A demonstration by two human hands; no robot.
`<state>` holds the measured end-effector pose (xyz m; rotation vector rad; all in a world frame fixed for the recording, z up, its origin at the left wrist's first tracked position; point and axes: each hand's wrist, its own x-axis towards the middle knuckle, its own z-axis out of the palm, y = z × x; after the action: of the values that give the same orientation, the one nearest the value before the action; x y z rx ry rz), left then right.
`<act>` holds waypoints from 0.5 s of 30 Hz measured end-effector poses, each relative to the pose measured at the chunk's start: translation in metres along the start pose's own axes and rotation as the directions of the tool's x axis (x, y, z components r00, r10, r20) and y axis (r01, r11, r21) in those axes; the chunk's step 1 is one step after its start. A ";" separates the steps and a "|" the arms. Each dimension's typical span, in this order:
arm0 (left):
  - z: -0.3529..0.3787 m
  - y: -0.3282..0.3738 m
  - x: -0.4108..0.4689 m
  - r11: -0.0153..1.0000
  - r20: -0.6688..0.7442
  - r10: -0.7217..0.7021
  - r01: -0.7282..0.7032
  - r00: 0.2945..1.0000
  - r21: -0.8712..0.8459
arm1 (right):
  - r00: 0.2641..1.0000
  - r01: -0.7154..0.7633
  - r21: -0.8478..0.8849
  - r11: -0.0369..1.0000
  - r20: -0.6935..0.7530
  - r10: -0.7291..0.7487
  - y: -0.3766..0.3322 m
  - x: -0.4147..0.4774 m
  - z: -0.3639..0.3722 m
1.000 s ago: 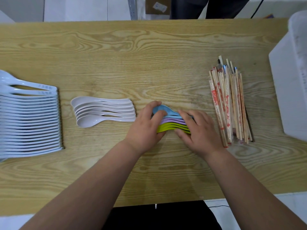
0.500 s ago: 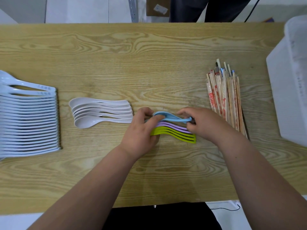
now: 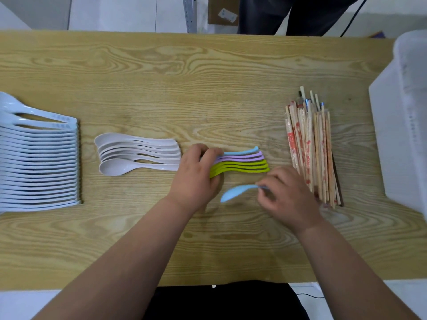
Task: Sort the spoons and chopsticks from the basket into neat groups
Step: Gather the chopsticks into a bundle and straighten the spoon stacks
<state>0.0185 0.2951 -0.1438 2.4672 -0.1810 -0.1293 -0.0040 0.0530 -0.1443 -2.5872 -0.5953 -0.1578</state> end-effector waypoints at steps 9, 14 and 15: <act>-0.011 0.001 0.018 0.991 0.203 0.128 -0.121 0.971 -0.049 | 0.961 0.194 -0.062 0.979 0.212 -0.177 0.007 0.038 0.026; -0.008 -0.002 0.010 0.980 0.169 0.184 -0.193 0.968 0.040 | 0.978 0.189 -0.007 0.982 0.089 -0.188 0.009 0.043 0.032; -0.006 -0.002 0.008 0.970 0.159 0.205 -0.222 0.966 0.100 | 0.980 0.187 -0.002 0.982 0.064 -0.186 0.008 0.042 0.033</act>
<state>0.0274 0.2987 -0.1407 2.5355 -0.5315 -0.2132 0.0378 0.0784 -0.1675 -2.5496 -0.8629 -0.1393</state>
